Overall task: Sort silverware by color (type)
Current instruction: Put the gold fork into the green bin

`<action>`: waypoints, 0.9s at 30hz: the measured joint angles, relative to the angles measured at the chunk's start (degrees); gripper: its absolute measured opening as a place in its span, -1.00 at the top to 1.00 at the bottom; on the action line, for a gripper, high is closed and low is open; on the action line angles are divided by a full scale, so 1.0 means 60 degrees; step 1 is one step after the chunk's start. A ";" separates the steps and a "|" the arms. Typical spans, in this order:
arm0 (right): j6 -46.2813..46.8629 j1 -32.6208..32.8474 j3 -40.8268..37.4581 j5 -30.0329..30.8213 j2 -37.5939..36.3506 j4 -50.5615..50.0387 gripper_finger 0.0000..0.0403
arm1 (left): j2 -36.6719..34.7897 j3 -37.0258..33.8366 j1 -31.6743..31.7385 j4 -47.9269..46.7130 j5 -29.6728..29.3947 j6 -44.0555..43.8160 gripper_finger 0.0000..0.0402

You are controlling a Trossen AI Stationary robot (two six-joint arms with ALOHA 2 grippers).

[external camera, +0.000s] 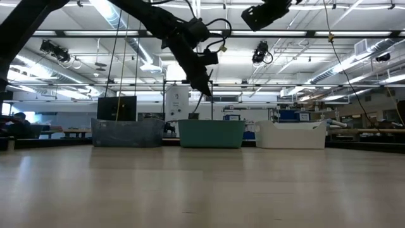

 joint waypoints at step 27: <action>0.0324 -0.1100 0.0000 -0.1517 0.0000 -0.0951 0.40 | -0.0076 0.1196 -0.0014 -0.2956 0.0975 -0.2143 0.84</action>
